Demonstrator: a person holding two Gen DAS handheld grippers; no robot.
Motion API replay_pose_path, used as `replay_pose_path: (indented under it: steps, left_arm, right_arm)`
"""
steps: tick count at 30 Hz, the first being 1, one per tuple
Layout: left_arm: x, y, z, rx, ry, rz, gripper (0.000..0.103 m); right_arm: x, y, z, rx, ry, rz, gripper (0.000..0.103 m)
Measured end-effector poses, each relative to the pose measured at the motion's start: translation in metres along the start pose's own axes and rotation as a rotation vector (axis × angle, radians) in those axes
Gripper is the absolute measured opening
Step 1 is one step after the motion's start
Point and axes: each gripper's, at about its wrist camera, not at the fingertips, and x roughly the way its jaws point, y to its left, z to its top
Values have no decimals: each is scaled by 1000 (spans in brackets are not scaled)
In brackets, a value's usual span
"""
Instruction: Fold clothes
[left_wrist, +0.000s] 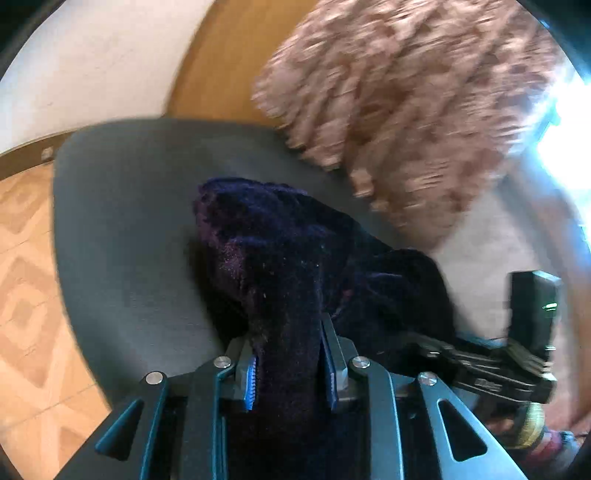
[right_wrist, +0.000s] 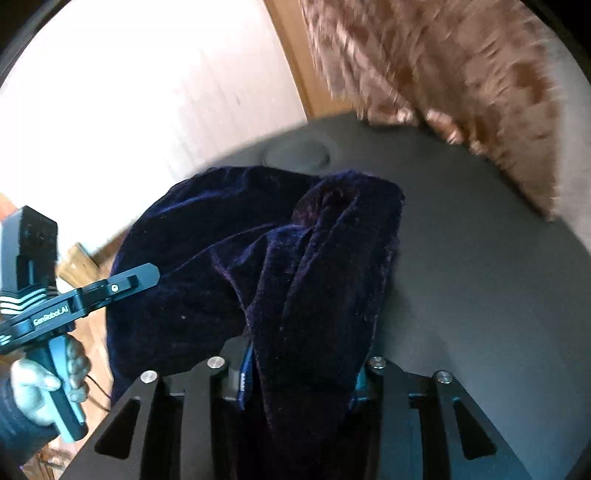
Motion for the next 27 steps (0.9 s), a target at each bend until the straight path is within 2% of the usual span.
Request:
replay_pose_path:
  steps: [2, 3, 5, 9, 12, 17, 19, 20, 23, 27]
  left_arm:
    - [3, 10, -2, -23, 6, -1, 32]
    - [5, 15, -2, -35, 9, -1, 33]
    - [4, 22, -3, -51, 11, 6, 36]
    - [-26, 6, 2, 41, -93, 133, 34]
    - [-13, -7, 1, 100, -54, 130, 35]
    - [15, -29, 0, 194, 29, 108, 37]
    - [26, -37, -1, 232, 63, 99, 37]
    - [31, -37, 0, 245, 54, 99, 36]
    - [43, -31, 9, 250, 31, 116, 38]
    - [49, -34, 13, 287, 21, 178, 38]
  right_arm:
    - [13, -7, -1, 18, -3, -11, 69]
    - [11, -10, -1, 24, -17, -15, 73]
    - [-6, -14, -1, 18, -56, -40, 74]
    - [-51, -13, -5, -40, -154, -95, 75]
    - [-78, 11, -15, -137, -189, -31, 75]
    - [-32, 49, -32, -289, -43, 10, 74]
    - [-3, 47, -40, -254, 29, -2, 78]
    - [7, 42, -40, -217, 33, 3, 79]
    - [12, 37, -37, -149, -31, 15, 80]
    - [12, 43, -39, -132, -35, -10, 81]
